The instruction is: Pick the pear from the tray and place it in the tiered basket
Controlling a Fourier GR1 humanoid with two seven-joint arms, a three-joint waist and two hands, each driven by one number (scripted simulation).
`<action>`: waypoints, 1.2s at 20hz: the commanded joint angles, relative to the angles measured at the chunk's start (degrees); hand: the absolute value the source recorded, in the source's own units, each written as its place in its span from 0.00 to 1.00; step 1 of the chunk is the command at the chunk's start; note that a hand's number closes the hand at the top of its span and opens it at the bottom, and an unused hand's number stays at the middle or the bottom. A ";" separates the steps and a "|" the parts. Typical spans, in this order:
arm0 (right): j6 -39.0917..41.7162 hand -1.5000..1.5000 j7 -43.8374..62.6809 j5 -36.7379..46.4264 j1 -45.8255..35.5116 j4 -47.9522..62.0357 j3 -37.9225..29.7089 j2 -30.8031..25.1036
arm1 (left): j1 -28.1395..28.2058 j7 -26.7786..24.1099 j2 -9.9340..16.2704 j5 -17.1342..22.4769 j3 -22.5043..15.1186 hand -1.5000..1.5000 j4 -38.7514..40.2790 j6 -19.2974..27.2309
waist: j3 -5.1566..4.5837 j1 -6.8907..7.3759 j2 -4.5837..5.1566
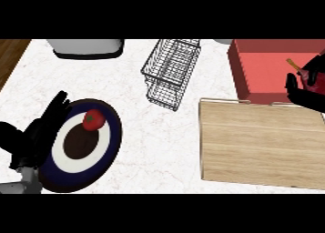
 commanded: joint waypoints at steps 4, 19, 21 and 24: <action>6.42 1.00 14.64 2.02 -10.23 -6.39 7.21 4.50 | -3.30 2.59 -1.53 -0.99 -0.75 0.50 -0.18 0.50 | 0.01 0.90 0.26; -0.03 1.00 24.16 12.25 -34.58 19.77 12.27 20.40 | -1.12 5.67 -2.02 -2.34 -0.14 0.50 -4.77 0.08 | 0.04 1.54 0.39; -0.73 1.00 24.22 13.12 -36.90 22.99 11.53 21.06 | -0.32 1.41 -0.72 -0.50 2.18 0.50 -1.32 -3.48 | 0.02 1.40 0.41; -2.49 1.00 23.99 14.61 -36.31 27.06 11.73 22.56 | 0.58 2.80 -1.33 -1.61 1.68 0.50 -3.47 -2.42 | 0.04 1.35 0.39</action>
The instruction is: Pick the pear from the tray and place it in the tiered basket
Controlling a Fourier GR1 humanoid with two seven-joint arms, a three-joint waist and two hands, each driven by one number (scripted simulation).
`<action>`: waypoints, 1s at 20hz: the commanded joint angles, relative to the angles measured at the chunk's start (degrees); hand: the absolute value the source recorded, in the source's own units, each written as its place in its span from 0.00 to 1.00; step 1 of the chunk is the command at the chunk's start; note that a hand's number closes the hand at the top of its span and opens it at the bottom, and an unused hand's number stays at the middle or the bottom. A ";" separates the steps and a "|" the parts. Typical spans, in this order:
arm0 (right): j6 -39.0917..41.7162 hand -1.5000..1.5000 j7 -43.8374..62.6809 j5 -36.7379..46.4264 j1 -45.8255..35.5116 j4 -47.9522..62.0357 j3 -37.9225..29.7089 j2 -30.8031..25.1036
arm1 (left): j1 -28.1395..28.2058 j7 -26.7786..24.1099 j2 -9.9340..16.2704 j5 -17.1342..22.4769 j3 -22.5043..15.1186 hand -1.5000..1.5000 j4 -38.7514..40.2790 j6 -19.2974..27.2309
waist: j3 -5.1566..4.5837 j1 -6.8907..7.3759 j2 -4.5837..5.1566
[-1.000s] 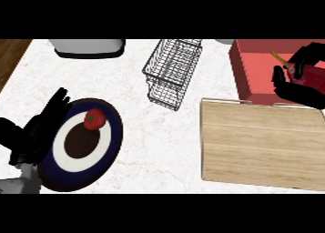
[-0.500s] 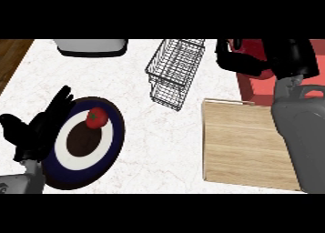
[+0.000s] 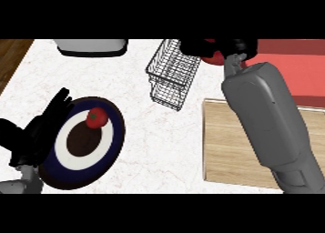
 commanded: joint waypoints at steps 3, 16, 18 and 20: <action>-1.07 1.00 -0.46 0.67 -5.16 10.18 -2.52 1.78 | -3.32 4.27 1.49 2.00 2.84 0.50 -0.85 -0.90 | 0.03 -0.12 0.02; -21.35 1.00 -8.36 7.89 -7.06 29.92 -1.10 6.54 | -0.49 -1.39 -2.14 -2.28 0.22 0.50 2.48 -1.29 | 0.02 0.54 0.31; -24.90 1.00 -11.40 8.73 -8.36 32.15 -2.83 6.39 | 0.35 2.36 -1.48 -1.39 0.46 0.50 -3.35 -0.94 | 0.06 0.82 0.27; -29.36 1.00 -12.34 5.21 -10.47 32.32 -7.33 6.55 | -2.65 2.15 -2.26 -1.76 0.17 0.50 -1.08 -0.32 | 0.07 1.01 0.53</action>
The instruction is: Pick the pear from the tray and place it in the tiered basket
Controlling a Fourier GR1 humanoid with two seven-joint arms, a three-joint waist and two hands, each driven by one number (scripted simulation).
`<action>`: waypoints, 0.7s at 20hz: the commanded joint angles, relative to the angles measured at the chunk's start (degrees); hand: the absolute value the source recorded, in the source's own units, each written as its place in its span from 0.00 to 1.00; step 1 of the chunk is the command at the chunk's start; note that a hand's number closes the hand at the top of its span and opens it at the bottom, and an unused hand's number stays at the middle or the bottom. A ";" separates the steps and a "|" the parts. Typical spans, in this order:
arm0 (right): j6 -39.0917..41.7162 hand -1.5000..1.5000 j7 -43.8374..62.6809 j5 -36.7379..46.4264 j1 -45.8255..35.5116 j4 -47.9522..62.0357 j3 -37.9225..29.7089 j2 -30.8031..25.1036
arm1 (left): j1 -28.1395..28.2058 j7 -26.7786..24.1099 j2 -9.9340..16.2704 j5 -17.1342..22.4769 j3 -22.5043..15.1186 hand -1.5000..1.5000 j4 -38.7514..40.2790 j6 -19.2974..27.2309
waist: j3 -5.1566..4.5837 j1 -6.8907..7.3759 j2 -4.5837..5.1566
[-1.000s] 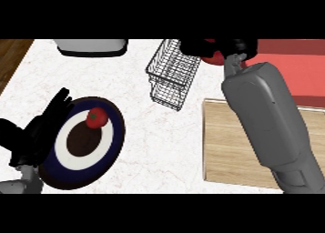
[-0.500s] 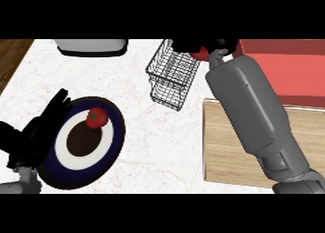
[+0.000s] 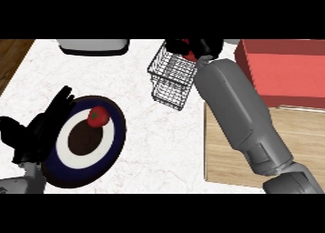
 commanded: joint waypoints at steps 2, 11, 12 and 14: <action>-7.56 1.00 -7.85 -3.53 -1.97 6.61 -5.16 -0.82 | 0.20 -2.75 -0.69 -1.20 -0.28 0.50 3.09 -0.48 | -0.01 0.07 0.15; -13.41 0.00 -8.77 -7.12 -10.93 17.97 -4.74 0.89 | -0.40 -3.05 0.32 -1.04 0.99 0.50 2.95 -1.72 | -0.03 1.09 0.19; -13.85 0.00 -10.24 -7.39 -10.91 18.13 -7.21 0.90 | -2.06 1.10 0.30 0.35 1.20 0.50 0.22 -1.23 | 0.00 0.87 0.20; -11.75 0.00 -13.05 -11.14 -9.73 15.38 -10.92 0.22 | -1.98 -0.84 0.20 -0.20 1.53 0.50 2.31 -1.27 | 0.01 0.03 0.09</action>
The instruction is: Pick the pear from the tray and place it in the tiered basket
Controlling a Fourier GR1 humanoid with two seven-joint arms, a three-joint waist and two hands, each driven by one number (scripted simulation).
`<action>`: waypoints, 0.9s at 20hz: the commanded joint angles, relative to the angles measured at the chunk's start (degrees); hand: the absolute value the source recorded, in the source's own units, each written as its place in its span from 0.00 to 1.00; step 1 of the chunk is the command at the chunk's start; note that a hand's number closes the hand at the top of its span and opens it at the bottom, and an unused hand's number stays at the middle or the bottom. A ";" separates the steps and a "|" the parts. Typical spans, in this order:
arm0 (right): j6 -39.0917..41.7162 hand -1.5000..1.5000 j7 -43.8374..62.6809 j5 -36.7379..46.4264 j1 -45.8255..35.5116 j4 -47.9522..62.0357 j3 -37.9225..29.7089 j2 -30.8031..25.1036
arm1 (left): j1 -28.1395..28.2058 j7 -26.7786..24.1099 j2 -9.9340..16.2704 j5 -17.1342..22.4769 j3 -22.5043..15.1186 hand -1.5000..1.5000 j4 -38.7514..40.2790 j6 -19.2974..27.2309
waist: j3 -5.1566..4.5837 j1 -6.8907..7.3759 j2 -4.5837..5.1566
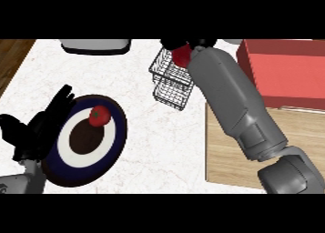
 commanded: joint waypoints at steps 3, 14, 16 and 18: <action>-0.83 0.00 -4.28 -8.34 -0.98 -1.16 -7.20 -1.07 | 3.01 -0.82 -0.20 0.68 0.29 0.50 -1.22 -1.02 | 0.03 -0.06 -0.10; -1.35 0.00 -14.28 -24.51 3.70 -10.97 -19.49 -4.29 | 0.74 1.86 -2.71 -1.69 -1.50 0.50 -2.02 2.28 | 0.07 -1.31 -0.41; 1.08 0.00 -13.35 -25.71 4.57 -11.19 -20.66 -8.49 | 2.08 -0.04 -0.77 -0.79 0.63 0.50 -0.47 0.51 | 0.03 -1.42 -0.41; 0.29 0.00 -11.91 -26.34 6.54 -15.86 -20.74 -9.21 | 2.92 2.51 -1.59 -0.95 -0.05 0.50 -4.39 1.90 | 0.05 -2.05 -0.90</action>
